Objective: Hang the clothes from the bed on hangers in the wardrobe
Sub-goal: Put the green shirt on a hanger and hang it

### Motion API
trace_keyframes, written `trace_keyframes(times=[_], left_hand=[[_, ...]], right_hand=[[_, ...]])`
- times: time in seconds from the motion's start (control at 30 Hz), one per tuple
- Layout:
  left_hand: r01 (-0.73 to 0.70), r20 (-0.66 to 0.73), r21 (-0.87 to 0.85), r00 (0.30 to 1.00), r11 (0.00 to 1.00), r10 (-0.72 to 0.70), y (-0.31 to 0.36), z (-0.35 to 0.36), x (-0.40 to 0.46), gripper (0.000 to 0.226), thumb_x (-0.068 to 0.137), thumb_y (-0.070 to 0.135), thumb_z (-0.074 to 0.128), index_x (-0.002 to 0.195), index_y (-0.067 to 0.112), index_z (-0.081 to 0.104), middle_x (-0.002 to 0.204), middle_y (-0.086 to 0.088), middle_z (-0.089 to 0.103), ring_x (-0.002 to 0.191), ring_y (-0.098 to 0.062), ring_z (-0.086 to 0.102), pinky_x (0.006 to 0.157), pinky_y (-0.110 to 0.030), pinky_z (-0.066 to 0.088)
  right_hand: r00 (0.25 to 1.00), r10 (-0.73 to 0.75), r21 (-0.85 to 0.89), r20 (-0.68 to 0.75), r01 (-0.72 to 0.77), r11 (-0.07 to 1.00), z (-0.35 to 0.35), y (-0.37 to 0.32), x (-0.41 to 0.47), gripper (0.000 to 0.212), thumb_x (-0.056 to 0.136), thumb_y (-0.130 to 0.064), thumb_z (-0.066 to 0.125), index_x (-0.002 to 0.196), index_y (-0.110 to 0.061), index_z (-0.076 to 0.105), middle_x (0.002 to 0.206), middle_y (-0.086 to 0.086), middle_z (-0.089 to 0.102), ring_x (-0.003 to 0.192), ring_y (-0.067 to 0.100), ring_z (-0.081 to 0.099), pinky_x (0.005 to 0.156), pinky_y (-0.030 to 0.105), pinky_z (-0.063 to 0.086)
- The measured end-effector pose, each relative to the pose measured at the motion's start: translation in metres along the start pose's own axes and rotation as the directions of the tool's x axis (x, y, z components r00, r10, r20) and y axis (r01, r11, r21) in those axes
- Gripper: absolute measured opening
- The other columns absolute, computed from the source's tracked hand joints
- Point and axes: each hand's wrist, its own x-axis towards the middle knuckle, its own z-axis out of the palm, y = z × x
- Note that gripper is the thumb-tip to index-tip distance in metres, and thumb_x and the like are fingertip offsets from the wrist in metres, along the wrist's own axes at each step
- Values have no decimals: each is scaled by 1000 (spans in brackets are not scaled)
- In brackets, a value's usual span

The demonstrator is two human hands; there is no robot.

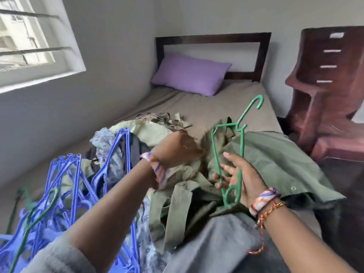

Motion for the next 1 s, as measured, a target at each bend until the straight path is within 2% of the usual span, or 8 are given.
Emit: trace_keyframes(times=[0.07, 0.2, 0.43, 0.5, 0.63, 0.8, 0.9, 1.0], left_hand=[[66, 85, 248, 992, 967, -89, -32, 0, -16, 16, 78, 26, 68, 92, 19, 73, 83, 4, 62, 87, -16, 62, 77, -22, 45], [66, 443, 316, 872, 947, -209, -52, 33, -35, 36, 76, 3, 59, 99, 26, 73, 101, 2, 68, 96, -16, 61, 80, -17, 44], [197, 183, 413, 938, 889, -293, -47, 45, -16, 23, 71, 5, 53, 71, 26, 63, 77, 1, 59, 83, -28, 64, 65, -23, 46], [251, -39, 377, 966, 892, -255, -45, 27, 4, 21, 73, 4, 53, 74, 18, 70, 78, -8, 66, 81, -32, 64, 66, -28, 48], [421, -493, 283, 834, 862, -246, -44, -30, 63, 26, 81, 14, 52, 101, 8, 68, 107, -18, 61, 96, -41, 59, 77, -38, 47], [303, -353, 286, 915, 909, -194, -39, -53, 103, 42, 79, 13, 63, 120, 12, 53, 123, -10, 41, 100, -35, 57, 90, -36, 46], [395, -322, 156, 887, 905, -332, -43, -56, 113, 34, 85, 7, 54, 120, 10, 50, 116, -13, 48, 108, -31, 51, 91, -31, 42], [458, -304, 207, 870, 864, -388, -37, -57, 112, 37, 81, 11, 57, 118, 10, 57, 122, -16, 50, 109, -34, 52, 87, -32, 43]], right_hand=[[998, 11, 25, -57, -9, 1000, -17, -2, 0, 13, 89, -28, 54, 88, -14, 53, 95, 6, 52, 60, 18, 48, 39, 21, 39], [1000, 9, 140, -28, -5, 990, -23, 2, 6, 18, 81, -24, 63, 92, -15, 51, 105, 5, 55, 59, 16, 51, 41, 21, 38], [949, -131, 281, 286, 47, 959, -32, -17, 2, 92, 35, -26, 87, 122, -15, 56, 115, 7, 61, 66, 21, 59, 46, 25, 42], [918, -158, 254, 363, 65, 965, -42, -27, -3, 95, 37, -30, 88, 124, -14, 55, 116, 8, 63, 70, 21, 58, 46, 26, 43], [859, -125, 213, 497, 19, 977, -56, -36, -9, 82, 49, -29, 85, 124, -13, 57, 125, 10, 59, 74, 22, 58, 48, 27, 45], [757, -27, 120, 653, -68, 990, -71, -28, -10, 72, 64, -27, 79, 129, -8, 54, 133, 10, 53, 83, 22, 59, 54, 28, 47], [702, 24, 98, 712, -132, 986, -86, -27, -10, 64, 80, -22, 64, 137, -4, 43, 139, 12, 47, 91, 25, 58, 60, 29, 47], [760, 102, -23, 642, -113, 993, -92, -30, -14, 73, 70, -23, 74, 133, 1, 45, 134, 15, 51, 85, 25, 60, 53, 29, 47]])
